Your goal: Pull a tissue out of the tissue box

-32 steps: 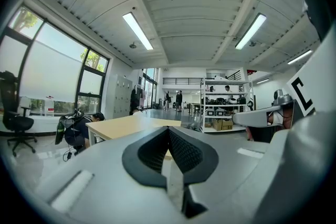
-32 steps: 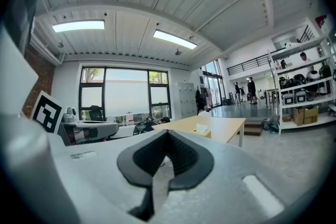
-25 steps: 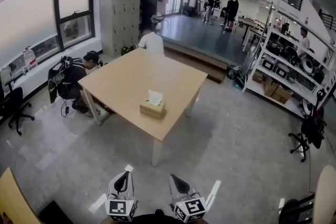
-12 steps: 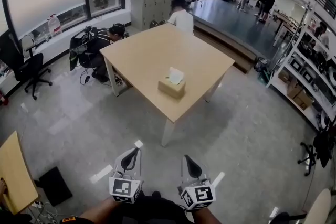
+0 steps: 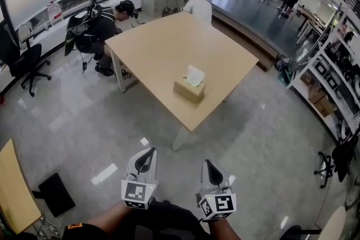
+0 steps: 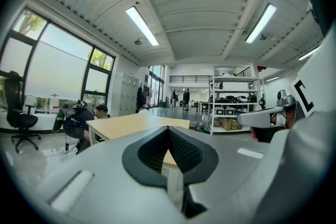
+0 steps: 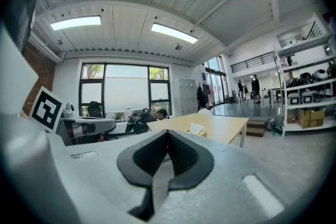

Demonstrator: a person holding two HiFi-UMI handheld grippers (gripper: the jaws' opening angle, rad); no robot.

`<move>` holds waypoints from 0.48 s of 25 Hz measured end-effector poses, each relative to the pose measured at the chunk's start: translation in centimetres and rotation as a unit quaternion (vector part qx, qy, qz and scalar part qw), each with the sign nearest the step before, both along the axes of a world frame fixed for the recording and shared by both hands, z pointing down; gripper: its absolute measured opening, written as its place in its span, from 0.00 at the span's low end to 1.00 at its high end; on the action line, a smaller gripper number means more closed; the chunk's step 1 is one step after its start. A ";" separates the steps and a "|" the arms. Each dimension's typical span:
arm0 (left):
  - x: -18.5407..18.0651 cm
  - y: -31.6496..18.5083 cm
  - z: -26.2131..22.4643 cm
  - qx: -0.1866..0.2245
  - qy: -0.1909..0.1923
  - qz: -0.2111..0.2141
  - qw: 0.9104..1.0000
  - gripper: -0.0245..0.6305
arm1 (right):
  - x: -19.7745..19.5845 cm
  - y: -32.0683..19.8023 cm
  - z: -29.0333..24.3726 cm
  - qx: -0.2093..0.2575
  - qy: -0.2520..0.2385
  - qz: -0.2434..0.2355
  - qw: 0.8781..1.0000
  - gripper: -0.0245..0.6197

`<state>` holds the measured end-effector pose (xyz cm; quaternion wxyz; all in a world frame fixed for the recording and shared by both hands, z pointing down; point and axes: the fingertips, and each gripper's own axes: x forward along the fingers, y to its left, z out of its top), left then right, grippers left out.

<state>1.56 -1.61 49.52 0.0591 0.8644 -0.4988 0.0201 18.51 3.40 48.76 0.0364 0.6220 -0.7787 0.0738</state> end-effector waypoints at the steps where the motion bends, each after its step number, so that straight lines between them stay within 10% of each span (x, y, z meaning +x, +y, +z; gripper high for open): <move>1: 0.0 -1.1 0.2 -0.002 0.004 0.004 1.000 0.06 | 0.0 -0.9 0.1 -0.004 0.003 0.006 1.000 0.03; 12: -2.7 -13.9 0.2 -0.012 0.034 0.041 0.999 0.06 | -2.0 -11.2 -0.4 -0.026 0.022 0.057 0.998 0.03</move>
